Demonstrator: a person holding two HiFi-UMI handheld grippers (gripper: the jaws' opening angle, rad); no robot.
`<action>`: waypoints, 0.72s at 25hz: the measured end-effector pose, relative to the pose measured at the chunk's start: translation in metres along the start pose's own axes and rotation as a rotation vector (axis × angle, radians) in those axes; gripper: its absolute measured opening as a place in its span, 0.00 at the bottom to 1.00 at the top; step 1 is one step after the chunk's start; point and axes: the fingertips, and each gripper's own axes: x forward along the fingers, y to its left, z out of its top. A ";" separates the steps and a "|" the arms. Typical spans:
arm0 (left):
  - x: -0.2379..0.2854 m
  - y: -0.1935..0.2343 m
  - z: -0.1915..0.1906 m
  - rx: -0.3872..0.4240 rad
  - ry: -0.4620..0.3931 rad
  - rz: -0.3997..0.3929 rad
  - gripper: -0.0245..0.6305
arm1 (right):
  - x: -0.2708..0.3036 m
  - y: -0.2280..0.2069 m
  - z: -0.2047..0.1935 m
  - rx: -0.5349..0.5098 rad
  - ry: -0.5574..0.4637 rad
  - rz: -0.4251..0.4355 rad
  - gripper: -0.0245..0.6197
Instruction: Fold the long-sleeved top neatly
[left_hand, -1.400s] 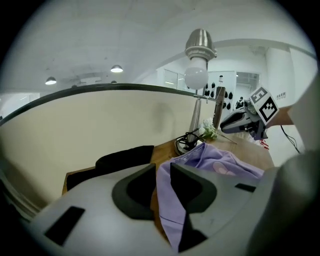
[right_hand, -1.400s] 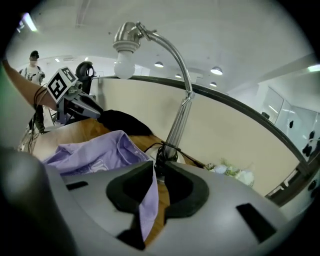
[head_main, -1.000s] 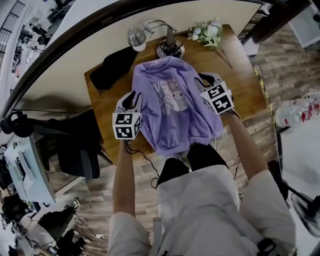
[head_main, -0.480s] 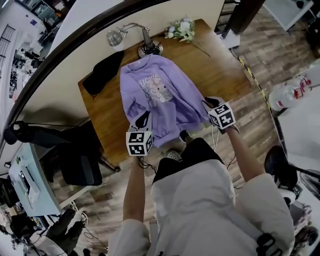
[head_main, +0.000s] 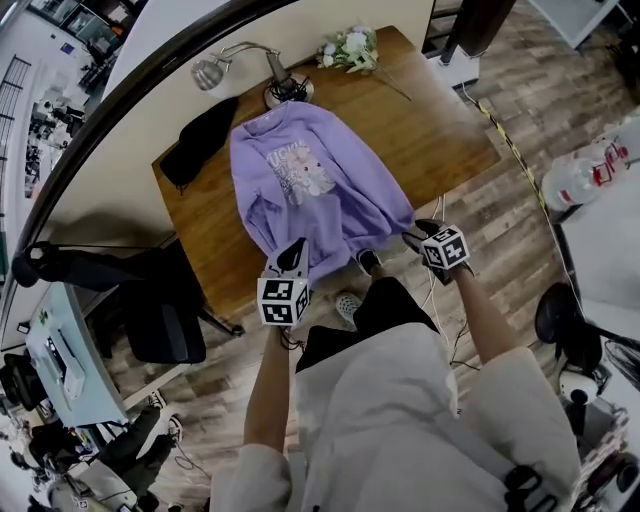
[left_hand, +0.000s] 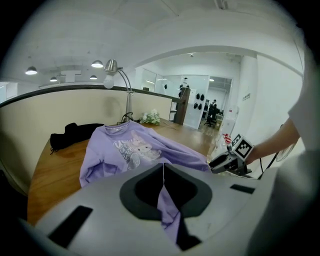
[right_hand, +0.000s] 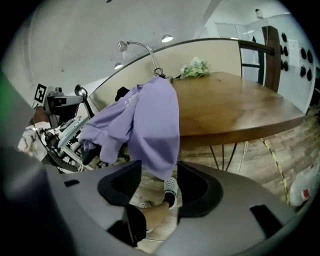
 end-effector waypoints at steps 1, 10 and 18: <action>-0.001 0.000 -0.003 0.002 0.009 0.008 0.08 | 0.006 0.001 0.000 0.002 0.010 0.018 0.42; -0.013 0.008 -0.015 0.014 0.050 0.063 0.08 | 0.009 -0.009 0.018 -0.048 -0.019 0.018 0.10; -0.012 0.007 -0.012 -0.039 0.022 0.063 0.08 | -0.062 -0.036 0.071 -0.230 -0.057 -0.099 0.10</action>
